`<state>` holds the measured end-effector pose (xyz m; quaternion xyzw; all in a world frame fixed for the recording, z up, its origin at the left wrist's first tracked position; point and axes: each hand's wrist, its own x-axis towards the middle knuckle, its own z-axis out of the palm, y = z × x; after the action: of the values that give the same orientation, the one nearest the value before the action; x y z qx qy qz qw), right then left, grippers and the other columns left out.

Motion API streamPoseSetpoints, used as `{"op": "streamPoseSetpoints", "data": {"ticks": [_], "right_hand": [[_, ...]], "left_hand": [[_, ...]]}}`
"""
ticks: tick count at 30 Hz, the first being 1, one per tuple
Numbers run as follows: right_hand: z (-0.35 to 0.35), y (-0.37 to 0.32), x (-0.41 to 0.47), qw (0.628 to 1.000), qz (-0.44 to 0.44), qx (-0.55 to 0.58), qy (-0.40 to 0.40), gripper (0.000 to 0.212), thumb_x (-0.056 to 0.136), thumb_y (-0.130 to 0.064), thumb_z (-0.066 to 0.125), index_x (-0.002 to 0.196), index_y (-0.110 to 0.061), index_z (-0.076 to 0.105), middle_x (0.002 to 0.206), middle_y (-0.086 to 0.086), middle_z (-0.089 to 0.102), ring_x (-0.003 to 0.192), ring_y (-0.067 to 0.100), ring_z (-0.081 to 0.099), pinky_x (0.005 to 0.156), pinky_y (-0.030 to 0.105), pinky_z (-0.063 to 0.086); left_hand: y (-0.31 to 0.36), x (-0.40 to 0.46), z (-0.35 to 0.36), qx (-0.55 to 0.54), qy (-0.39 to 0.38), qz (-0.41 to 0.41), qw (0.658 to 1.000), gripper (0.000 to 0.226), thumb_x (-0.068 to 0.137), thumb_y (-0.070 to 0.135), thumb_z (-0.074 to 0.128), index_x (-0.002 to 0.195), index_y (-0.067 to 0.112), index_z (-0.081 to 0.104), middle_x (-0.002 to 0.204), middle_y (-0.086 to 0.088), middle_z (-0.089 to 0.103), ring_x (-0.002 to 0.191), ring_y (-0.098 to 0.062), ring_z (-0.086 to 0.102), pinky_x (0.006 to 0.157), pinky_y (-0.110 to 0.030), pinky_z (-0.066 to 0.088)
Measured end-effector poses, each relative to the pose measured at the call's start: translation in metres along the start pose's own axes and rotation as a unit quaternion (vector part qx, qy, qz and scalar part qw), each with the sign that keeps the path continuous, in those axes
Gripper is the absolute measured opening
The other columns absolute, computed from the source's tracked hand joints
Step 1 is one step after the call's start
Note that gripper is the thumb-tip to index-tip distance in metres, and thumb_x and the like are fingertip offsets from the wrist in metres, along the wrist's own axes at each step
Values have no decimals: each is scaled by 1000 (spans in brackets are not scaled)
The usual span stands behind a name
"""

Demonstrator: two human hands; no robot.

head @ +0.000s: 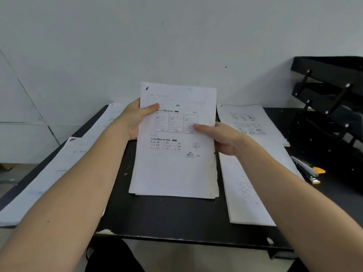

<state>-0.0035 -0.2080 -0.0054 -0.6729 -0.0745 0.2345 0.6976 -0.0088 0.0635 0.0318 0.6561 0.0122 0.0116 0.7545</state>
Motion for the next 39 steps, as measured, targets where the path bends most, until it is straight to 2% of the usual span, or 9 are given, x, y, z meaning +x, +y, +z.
{"op": "streamPoseSetpoints", "data": {"ticks": [5,9,11,13,15,19,23,29,39], "right_hand": [[-3,-8,3,996,-71,54,1,32,97,-15,70,129,-8,68,125,10,75,117,30,72,98,46,59],[-8,-30,4,988,-147,50,15,34,98,-12,68,132,-4,66,126,11,75,116,30,72,93,43,62],[-12,-43,6,983,-179,40,22,33,99,-10,67,132,-5,66,126,12,74,115,31,72,91,44,62],[-18,-53,9,977,-210,17,27,33,98,-10,67,131,-5,67,127,13,73,116,33,72,94,47,60],[-26,-59,12,972,-231,-8,31,32,97,-12,68,129,-7,67,128,13,73,117,34,71,98,50,57],[-39,-48,18,972,-229,-28,39,33,95,-16,71,128,-11,68,126,11,74,115,34,72,101,57,55],[-44,-32,25,973,-228,10,34,39,95,-16,71,132,-6,66,130,15,72,119,38,69,104,60,52],[-42,-30,33,969,-241,11,46,41,92,-17,72,130,-3,68,127,14,74,117,35,71,102,55,55],[-39,-31,33,969,-239,-17,57,36,91,-14,74,126,-6,71,124,11,75,115,30,72,102,53,56]], "left_hand": [[14,10,11,-28,-10,47,998,40,94,15,68,133,11,61,119,-9,75,107,-26,73,79,-40,61],[19,7,8,-26,-77,47,996,49,89,31,65,134,12,61,126,-7,72,115,-24,70,87,-38,60],[16,8,17,-16,-93,64,994,38,89,23,64,125,12,66,119,-5,75,111,-22,72,86,-36,61],[13,10,29,-13,-65,107,992,24,93,14,63,117,14,69,110,-2,78,105,-20,73,84,-34,61],[9,14,38,-10,-36,148,988,23,93,13,65,116,14,70,111,-2,77,108,-21,73,87,-35,60],[-6,19,45,10,-23,168,985,33,82,23,72,114,17,70,114,0,77,111,-19,71,91,-34,59],[-19,23,50,-15,-5,173,985,23,83,17,71,106,18,71,103,5,79,100,-15,75,82,-29,61],[-23,30,47,11,-6,183,983,18,89,9,70,105,19,73,105,5,79,103,-15,74,81,-27,60],[-19,28,41,15,-38,164,986,27,81,24,73,107,20,74,110,2,78,108,-18,73,90,-33,60]]}}
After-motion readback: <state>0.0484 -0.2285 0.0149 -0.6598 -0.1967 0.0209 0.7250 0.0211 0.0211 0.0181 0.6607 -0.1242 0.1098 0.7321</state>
